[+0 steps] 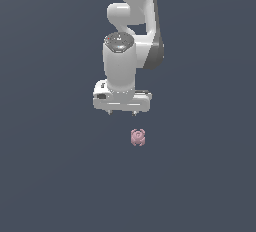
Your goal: Pick up the object and move it to a goal position.
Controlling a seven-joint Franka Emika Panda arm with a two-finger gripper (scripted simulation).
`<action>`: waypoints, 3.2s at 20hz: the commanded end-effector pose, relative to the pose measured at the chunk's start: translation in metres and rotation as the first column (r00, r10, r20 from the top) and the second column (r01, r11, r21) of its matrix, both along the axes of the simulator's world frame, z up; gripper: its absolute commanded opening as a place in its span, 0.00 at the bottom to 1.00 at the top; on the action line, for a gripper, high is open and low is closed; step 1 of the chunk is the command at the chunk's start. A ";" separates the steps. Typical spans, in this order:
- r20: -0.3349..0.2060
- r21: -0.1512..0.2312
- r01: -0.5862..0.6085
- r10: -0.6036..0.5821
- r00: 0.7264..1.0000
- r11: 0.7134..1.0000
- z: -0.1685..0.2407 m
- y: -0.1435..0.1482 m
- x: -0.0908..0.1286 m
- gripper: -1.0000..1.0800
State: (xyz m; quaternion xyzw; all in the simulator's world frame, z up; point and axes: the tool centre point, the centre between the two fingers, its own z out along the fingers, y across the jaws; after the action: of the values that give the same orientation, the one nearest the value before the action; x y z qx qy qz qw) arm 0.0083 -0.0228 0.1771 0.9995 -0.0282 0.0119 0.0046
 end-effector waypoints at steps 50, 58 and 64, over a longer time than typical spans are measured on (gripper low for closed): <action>-0.024 0.010 0.000 0.001 1.000 1.000 -0.099 0.069 0.038 0.96; -0.024 0.010 0.001 0.000 1.000 1.000 -0.135 0.070 0.037 0.96; -0.024 0.010 0.001 0.000 1.000 1.000 -0.137 0.070 0.039 0.00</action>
State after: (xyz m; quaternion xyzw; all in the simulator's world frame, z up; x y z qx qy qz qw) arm 0.0465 0.0470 0.0401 0.9996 -0.0285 -0.0002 0.0001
